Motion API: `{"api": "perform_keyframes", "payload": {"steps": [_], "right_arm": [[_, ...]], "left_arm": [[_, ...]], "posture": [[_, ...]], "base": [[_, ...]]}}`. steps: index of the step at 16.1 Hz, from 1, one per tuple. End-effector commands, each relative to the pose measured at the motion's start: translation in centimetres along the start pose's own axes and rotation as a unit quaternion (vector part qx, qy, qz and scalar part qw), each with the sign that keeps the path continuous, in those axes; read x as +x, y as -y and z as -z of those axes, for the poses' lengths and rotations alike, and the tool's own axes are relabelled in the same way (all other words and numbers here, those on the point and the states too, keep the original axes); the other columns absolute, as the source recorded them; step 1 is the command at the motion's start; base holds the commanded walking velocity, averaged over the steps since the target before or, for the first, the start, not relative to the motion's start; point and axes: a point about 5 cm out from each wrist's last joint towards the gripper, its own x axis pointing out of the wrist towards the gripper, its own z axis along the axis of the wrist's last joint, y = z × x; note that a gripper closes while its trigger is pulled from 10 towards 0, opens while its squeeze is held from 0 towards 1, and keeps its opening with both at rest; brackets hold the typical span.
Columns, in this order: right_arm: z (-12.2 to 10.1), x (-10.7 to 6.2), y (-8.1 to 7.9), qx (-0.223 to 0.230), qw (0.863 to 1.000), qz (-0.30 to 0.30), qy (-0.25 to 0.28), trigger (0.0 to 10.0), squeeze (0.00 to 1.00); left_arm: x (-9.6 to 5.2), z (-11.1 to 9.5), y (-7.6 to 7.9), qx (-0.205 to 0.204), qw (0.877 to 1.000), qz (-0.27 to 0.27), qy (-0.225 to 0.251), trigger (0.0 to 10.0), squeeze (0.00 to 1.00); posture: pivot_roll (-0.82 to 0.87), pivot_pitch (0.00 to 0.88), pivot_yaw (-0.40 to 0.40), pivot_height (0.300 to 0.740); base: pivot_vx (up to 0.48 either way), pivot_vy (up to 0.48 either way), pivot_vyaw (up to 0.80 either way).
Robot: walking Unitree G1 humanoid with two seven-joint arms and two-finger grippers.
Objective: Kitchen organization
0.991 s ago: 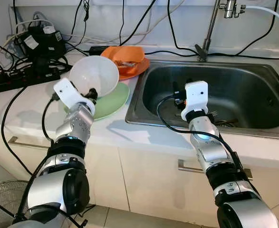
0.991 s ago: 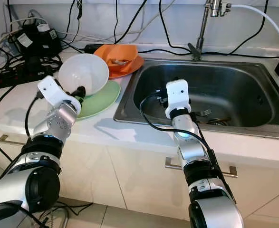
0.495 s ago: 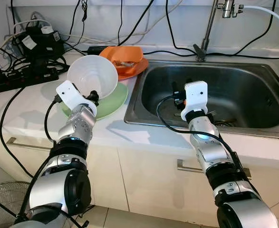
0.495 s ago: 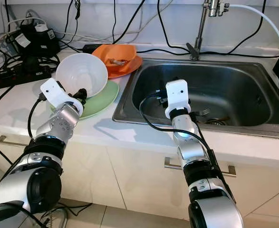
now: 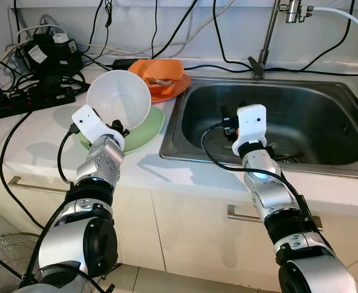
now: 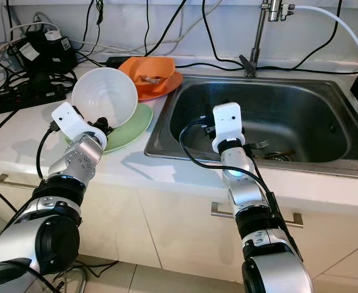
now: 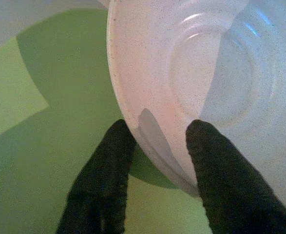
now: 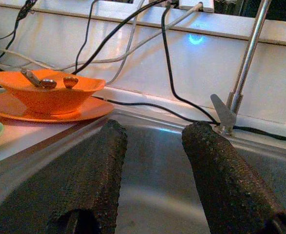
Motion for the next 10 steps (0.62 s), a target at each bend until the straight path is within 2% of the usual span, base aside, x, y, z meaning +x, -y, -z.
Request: {"api": "perform_keyframes", "payload": {"steps": [1, 10], "right_arm": [[-0.72, 0.41, -0.13, -0.004, 1.0, -0.004, 0.009, 10.0, 0.0], [-0.66, 0.46, -0.03, -0.006, 1.0, -0.001, 0.006, 10.0, 0.0]], "left_arm": [[0.03, 0.78, -0.58, -0.002, 1.0, -0.019, -0.014, 0.0, 0.0], [0.03, 0.15, -0.46, -0.013, 1.0, -0.017, 0.006, 0.0, 0.0]], "posture": [[0.06, 0.005, 0.058, 0.74], [0.06, 0.003, 0.056, 0.74]], "base": [[0.0, 0.0, 0.0], [0.0, 0.0, 0.0]]}}
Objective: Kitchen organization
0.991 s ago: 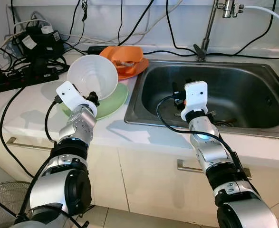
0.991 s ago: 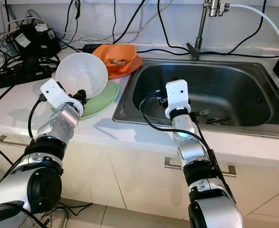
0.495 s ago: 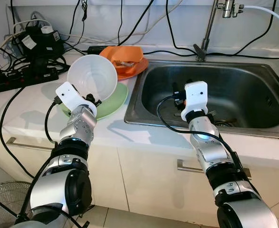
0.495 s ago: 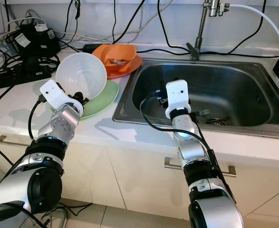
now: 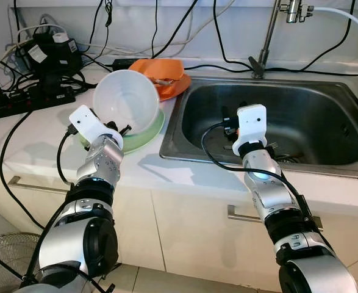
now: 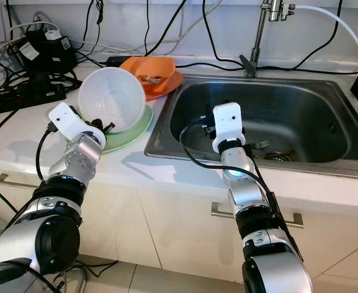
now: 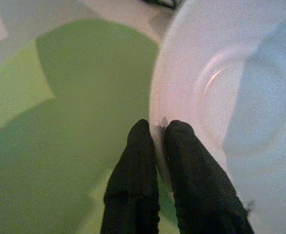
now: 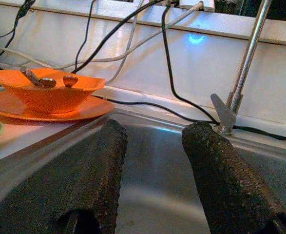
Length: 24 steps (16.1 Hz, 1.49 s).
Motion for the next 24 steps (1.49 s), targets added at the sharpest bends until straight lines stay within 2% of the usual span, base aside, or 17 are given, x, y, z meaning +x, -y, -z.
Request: {"api": "perform_keyframes", "payload": {"steps": [1, 6, 9, 10, 12, 13, 14, 17, 20, 24], "right_arm": [[-0.7, 0.5, -0.1, -0.004, 1.0, -0.002, 0.007, 10.0, 0.0], [-0.7, 0.5, -0.1, -0.004, 1.0, -0.001, 0.008, 10.0, 0.0], [-0.8, 0.5, -0.1, -0.002, 1.0, 0.001, 0.01, 10.0, 0.0], [-0.8, 0.5, -0.1, -0.002, 1.0, 0.001, 0.01, 10.0, 0.0], [-0.8, 0.5, -0.1, -0.001, 1.0, 0.003, 0.01, 10.0, 0.0], [-0.8, 0.5, -0.1, -0.001, 1.0, 0.003, 0.01, 10.0, 0.0], [-0.8, 0.5, -0.1, -0.001, 1.0, 0.003, 0.01, 10.0, 0.0], [-0.8, 0.6, -0.2, 0.001, 1.0, 0.003, 0.009, 10.0, 0.0], [-0.9, 0.7, -0.3, 0.004, 1.0, 0.003, 0.012, 10.0, 0.0], [-1.4, 1.0, 0.9, 0.076, 0.997, 0.027, 0.012, 10.0, 0.0]], "left_arm": [[0.0, 0.5, -0.5, 0.006, 1.0, -0.017, -0.011, 0.0, 0.0], [0.0, 0.0, -0.3, 0.001, 1.0, -0.005, 0.012, 0.0, 0.0], [-0.5, -1.7, 0.7, 0.002, 0.997, 0.028, 0.069, 0.0, 0.0], [-0.5, -1.8, 0.8, 0.002, 0.997, 0.031, 0.074, 0.0, 0.0], [-1.5, -3.7, 2.3, -0.001, 0.988, 0.075, 0.132, 0.0, 0.0], [-2.2, -4.4, 3.1, -0.007, 0.982, 0.101, 0.157, 2.2, 0.0], [-2.8, -4.9, 3.5, -0.003, 0.977, 0.112, 0.179, 10.0, 0.0], [-4.3, -5.8, 4.0, 0.0, 0.964, 0.135, 0.23, 10.0, 0.0], [-4.9, -5.5, 5.2, 0.005, 0.958, 0.173, 0.229, 10.0, 0.0], [-6.3, -4.4, 7.9, 0.031, 0.943, 0.248, 0.222, 10.0, 0.0]], "posture": [[0.06, 0.002, 0.054, 0.74], [0.06, 0.002, 0.052, 0.74], [0.06, 0.0, 0.053, 0.74], [0.06, 0.0, 0.053, 0.74], [0.07, 0.0, 0.052, 0.74], [0.07, 0.0, 0.052, 0.74], [0.07, 0.0, 0.052, 0.74], [0.08, 0.0, 0.052, 0.74], [0.07, 0.0, 0.054, 0.74], [0.07, 0.0, 0.059, 0.74]], "base": [[0.0, 0.0, 0.0], [0.0, 0.0, 0.0], [0.0, 0.0, 0.0], [0.0, 0.0, 0.0], [0.0, 0.0, 0.0], [0.0, 0.0, 0.0], [0.0, 0.0, 0.0], [0.0, 0.0, 0.0], [0.0, 0.0, 0.0], [0.0, 0.0, 0.0]]}}
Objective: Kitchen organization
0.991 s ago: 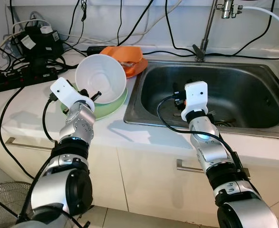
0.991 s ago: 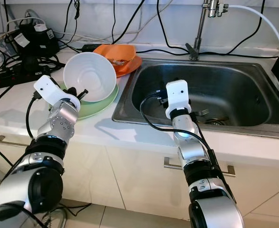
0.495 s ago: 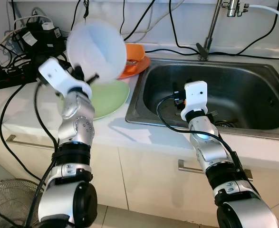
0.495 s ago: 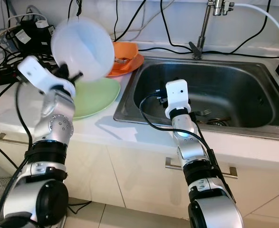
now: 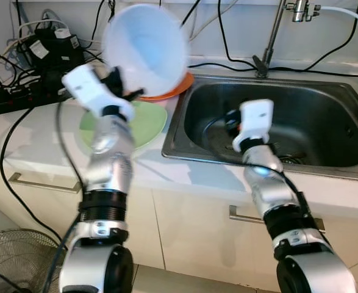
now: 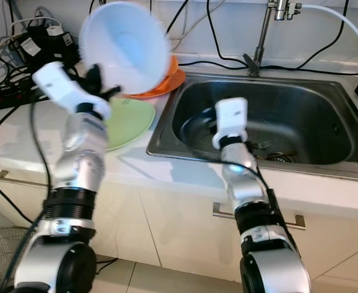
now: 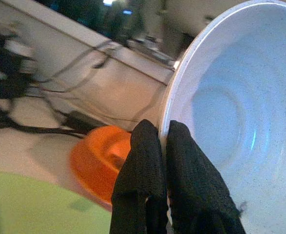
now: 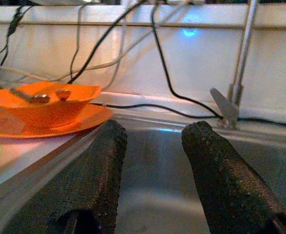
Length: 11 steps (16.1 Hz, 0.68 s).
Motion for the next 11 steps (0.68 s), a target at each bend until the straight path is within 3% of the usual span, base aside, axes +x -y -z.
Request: {"api": "perform_keyframes", "payload": {"steps": [1, 2, 3, 4, 6, 7, 8, 11], "right_arm": [[-0.9, 0.4, 0.2, 0.021, 1.0, 0.003, 0.011, 10.0, 0.0], [-1.2, 0.6, 0.8, 0.035, 0.999, 0.008, 0.013, 10.0, 0.05], [-1.3, 0.7, 1.0, 0.04, 0.999, 0.009, 0.013, 10.0, 0.27], [-1.5, 0.7, 1.7, 0.054, 0.998, 0.018, 0.015, 10.0, 1.0], [-1.9, 0.8, 2.4, 0.081, 0.996, 0.023, 0.018, 10.0, 1.0], [-2.1, 0.8, 2.5, 0.094, 0.995, 0.015, 0.019, 10.0, 0.29], [-2.4, 0.8, 2.5, 0.106, 0.994, 0.01, 0.021, 10.0, 0.0], [-2.5, 0.8, 2.5, 0.179, 0.984, -0.005, 0.017, 10.0, 0.0]], "left_arm": [[0.0, -0.8, 1.0, 0.008, 0.999, 0.033, 0.017, 10.0, 0.0], [-0.2, -0.3, 1.7, 0.013, 0.998, 0.053, 0.008, 10.0, 0.0], [-0.2, -0.1, 1.9, 0.015, 0.998, 0.059, 0.005, 10.0, 0.0], [-0.4, 0.3, 2.3, 0.016, 0.997, 0.071, -0.003, 10.0, 0.0], [-0.6, 0.8, 2.6, 0.018, 0.996, 0.081, -0.012, 10.0, 0.0], [-0.7, 1.1, 2.8, 0.02, 0.996, 0.089, -0.019, 10.0, 0.0], [-0.8, 1.4, 3.0, 0.026, 0.995, 0.094, -0.024, 10.0, 0.0], [-1.0, 1.6, 3.3, 0.033, 0.994, 0.1, -0.026, 10.0, 0.0]], "posture": [[0.07, 0.0, 0.062, 0.74], [0.06, 0.0, 0.066, 0.74], [0.06, 0.0, 0.066, 0.74], [0.06, 0.0, 0.07, 0.74], [0.06, 0.0, 0.075, 0.74], [0.05, 0.0, 0.079, 0.74], [0.05, 0.0, 0.08, 0.74], [0.05, 0.0, 0.083, 0.74]], "base": [[0.0, 0.0, 0.0], [0.0, 0.0, 0.0], [0.0, 0.0, 0.0], [0.0, 0.0, 0.0], [0.0, 0.0, 0.0], [0.0, 0.0, 0.0], [0.0, 0.0, 0.0], [0.0, 0.0, 0.0]]}}
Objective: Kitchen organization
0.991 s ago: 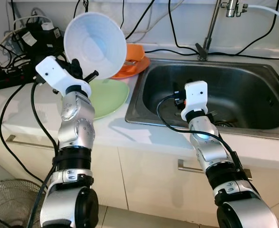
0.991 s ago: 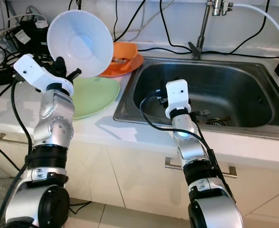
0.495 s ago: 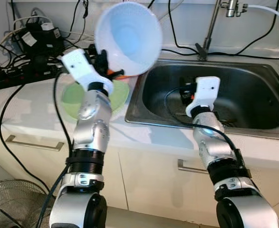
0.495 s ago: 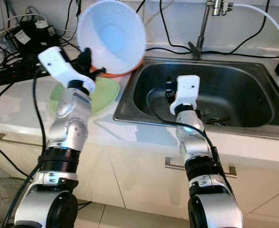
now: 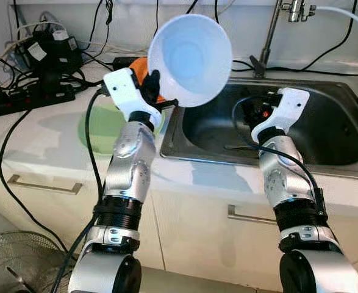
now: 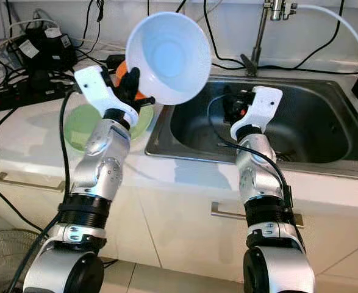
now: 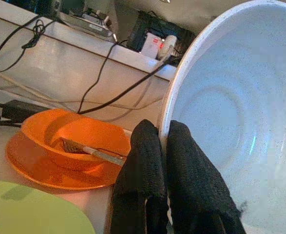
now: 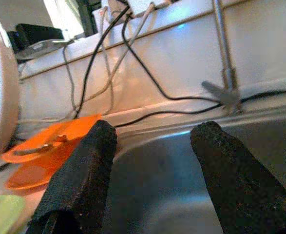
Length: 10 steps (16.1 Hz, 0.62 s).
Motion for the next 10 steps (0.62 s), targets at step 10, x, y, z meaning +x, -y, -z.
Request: {"api": "perform_keyframes", "payload": {"steps": [10], "right_arm": [[-1.1, -0.5, -1.7, 0.081, 0.994, -0.073, 0.009, 10.0, 0.0]], "left_arm": [[0.1, -0.4, -0.9, 0.029, 0.999, -0.036, 0.012, 10.0, 0.0]], "posture": [[0.04, 0.0, 0.089, 0.74]], "base": [[0.0, 0.0, 0.0]]}}
